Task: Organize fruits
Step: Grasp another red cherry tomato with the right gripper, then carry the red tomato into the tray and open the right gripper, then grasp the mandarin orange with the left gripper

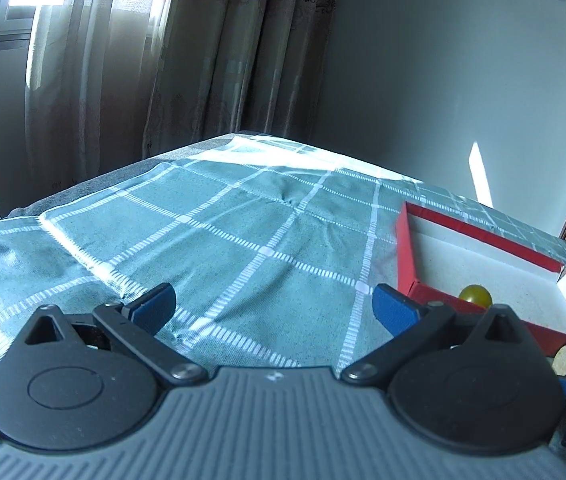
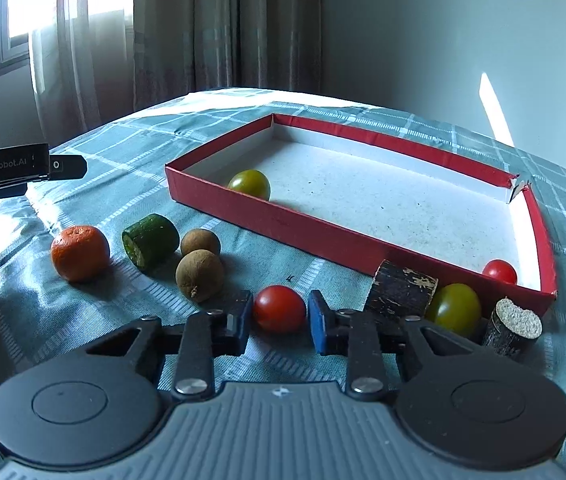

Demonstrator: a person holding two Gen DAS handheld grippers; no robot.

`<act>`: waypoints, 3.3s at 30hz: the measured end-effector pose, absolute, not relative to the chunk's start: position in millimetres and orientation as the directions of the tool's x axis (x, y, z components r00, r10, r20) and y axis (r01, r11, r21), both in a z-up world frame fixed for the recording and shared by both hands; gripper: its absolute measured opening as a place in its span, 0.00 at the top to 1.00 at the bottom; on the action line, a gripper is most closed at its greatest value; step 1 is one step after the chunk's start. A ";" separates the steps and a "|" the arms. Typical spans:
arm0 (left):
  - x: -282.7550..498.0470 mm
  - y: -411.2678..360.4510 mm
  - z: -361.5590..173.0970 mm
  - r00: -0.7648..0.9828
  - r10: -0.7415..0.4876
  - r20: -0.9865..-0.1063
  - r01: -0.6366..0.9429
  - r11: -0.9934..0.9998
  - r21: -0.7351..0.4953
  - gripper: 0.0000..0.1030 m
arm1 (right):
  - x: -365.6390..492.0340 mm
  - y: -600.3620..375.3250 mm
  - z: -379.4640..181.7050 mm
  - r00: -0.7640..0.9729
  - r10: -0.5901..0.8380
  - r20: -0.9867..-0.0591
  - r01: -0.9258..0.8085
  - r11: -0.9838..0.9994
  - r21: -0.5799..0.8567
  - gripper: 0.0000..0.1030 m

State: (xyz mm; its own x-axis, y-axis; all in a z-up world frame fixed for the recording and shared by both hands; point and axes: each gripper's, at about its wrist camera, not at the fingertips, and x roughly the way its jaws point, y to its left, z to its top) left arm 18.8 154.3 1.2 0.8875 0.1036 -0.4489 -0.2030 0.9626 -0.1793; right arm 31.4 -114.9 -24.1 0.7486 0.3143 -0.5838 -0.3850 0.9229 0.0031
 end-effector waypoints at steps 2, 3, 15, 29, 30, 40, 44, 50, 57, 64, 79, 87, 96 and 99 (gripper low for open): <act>21.9 152.1 0.0 0.878 0.105 -0.468 -0.202 0.966 -0.163 0.00 | 30.8 -115.1 -24.2 0.751 0.314 -0.581 -0.383 0.924 0.005 0.74; 23.7 150.9 -0.7 0.872 0.109 -0.477 -0.205 0.967 -0.153 0.00 | 31.2 -115.5 -24.0 0.753 0.313 -0.578 -0.378 0.926 0.008 0.74; 36.0 131.0 -4.9 0.836 0.097 -0.540 -0.133 0.991 -0.029 0.00 | 15.4 -149.8 -5.7 0.802 0.360 -0.477 -0.354 0.929 0.106 0.74; 42.0 122.0 -9.5 0.815 0.112 -0.569 -0.114 0.993 0.032 0.00 | 72.2 -203.8 8.1 0.840 0.242 -0.486 -0.219 0.970 0.104 0.74; 41.9 122.4 -9.5 0.815 0.112 -0.569 -0.116 0.993 0.031 0.00 | 75.7 -204.4 7.1 0.840 0.232 -0.491 -0.214 0.972 0.093 0.74; 41.6 124.3 -8.9 0.819 0.105 -0.564 -0.115 0.993 0.018 0.00 | 98.7 -206.0 -10.2 0.830 0.185 -0.527 -0.179 0.982 0.063 0.74; 41.3 123.4 -8.7 0.819 0.104 -0.564 -0.113 0.993 0.019 0.00 | 102.3 -207.1 -14.7 0.828 0.162 -0.537 -0.159 0.986 0.052 0.74; 42.0 122.2 -8.9 0.815 0.118 -0.567 -0.124 0.992 0.028 0.00 | 92.5 -215.0 -8.5 0.855 0.158 -0.493 -0.137 0.987 0.080 0.74; 40.5 123.6 -8.3 0.818 0.129 -0.560 -0.139 0.990 0.025 0.00 | 36.8 -226.0 3.5 0.888 0.207 -0.412 -0.159 0.976 0.149 0.74; 34.1 126.3 -5.7 0.829 0.141 -0.542 -0.159 0.987 0.014 0.00 | -11.6 -222.9 -6.5 0.868 0.245 -0.431 -0.203 0.969 0.141 0.64; -3.1 126.3 -0.3 0.895 0.060 -0.442 -0.072 0.997 -0.012 0.00 | -30.4 -235.8 -23.7 0.861 0.314 -0.400 -0.206 0.934 0.291 0.21; -10.7 114.8 1.7 0.910 0.107 -0.399 -0.082 0.993 0.079 0.00 | -28.9 -239.6 -26.3 0.855 0.329 -0.400 -0.204 0.924 0.324 0.21; -23.9 115.8 -0.5 0.938 0.047 -0.344 -0.025 0.997 0.067 0.00 | -28.8 -240.8 -26.8 0.854 0.335 -0.399 -0.206 0.920 0.332 0.21; -27.3 110.6 -0.8 0.940 -0.020 -0.341 0.055 0.994 0.093 0.00 | -28.8 -241.0 -26.8 0.854 0.335 -0.399 -0.206 0.921 0.331 0.21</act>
